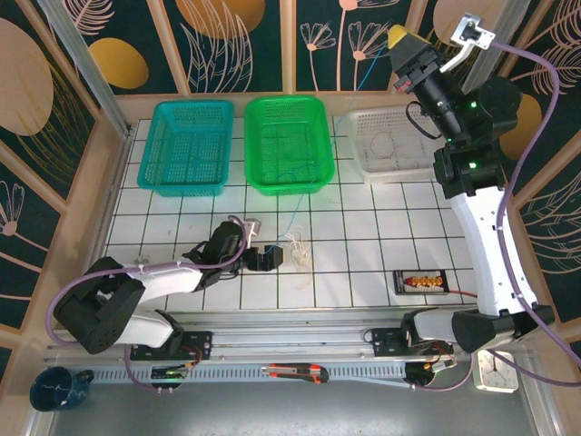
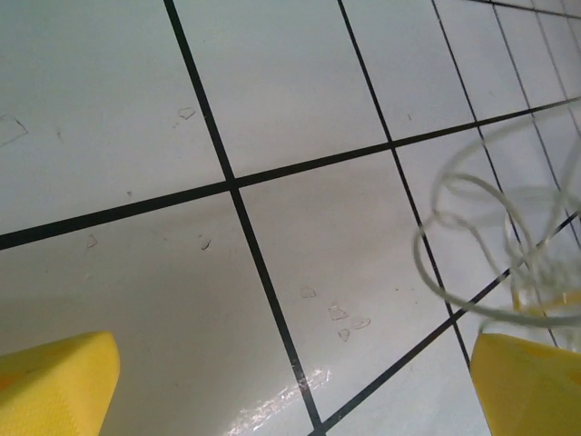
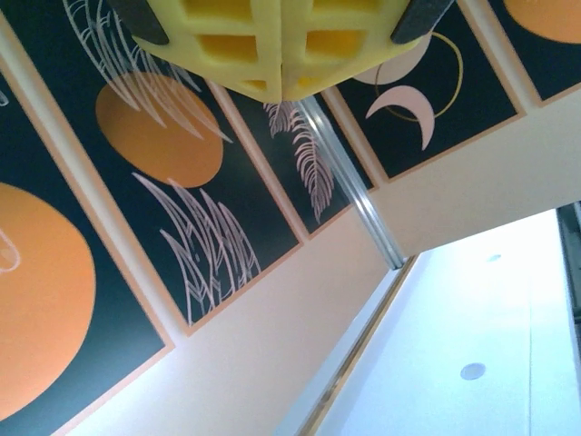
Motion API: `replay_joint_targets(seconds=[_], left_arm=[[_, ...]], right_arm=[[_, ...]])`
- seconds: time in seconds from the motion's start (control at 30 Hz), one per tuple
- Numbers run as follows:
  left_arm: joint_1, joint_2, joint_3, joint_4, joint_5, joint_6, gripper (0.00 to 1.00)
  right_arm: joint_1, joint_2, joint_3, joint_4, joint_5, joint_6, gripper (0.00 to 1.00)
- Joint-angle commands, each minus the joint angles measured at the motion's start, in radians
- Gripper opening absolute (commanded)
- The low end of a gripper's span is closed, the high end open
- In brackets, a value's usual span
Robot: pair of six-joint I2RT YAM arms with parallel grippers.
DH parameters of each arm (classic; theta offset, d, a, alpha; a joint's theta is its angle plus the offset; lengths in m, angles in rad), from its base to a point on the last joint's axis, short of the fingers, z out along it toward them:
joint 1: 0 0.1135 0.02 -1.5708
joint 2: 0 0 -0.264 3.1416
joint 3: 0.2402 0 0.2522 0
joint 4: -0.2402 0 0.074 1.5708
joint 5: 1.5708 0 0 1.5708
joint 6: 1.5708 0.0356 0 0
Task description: Untangle the cables
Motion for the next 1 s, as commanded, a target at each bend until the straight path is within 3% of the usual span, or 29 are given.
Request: replay_joint_targets(seconds=[0.0,0.2,0.63,0.8,0.97], left_arm=[[-0.003,0.027,0.055,-0.092,0.005,0.040,0.99],[-0.002,0.067,0.166,-0.348,-0.267,0.048,0.99],[-0.003,0.106,0.290,-0.587,-0.684,0.029,0.99],[-0.003,0.144,0.319,-0.596,-0.721,0.057,0.99],[-0.003,0.121,0.313,-0.512,-0.618,0.090,0.99]], right_arm=[[0.014,0.012,-0.011,0.043,-0.041,0.024,0.00],[-0.013,-0.012,-0.036,-0.001,-0.001,-0.032,0.00],[-0.227,-0.014,0.066,-0.001,-0.036,0.045,0.00],[-0.269,0.026,0.140,0.007,-0.074,0.086,0.00],[-0.256,0.052,0.142,0.031,-0.116,0.121,0.00]])
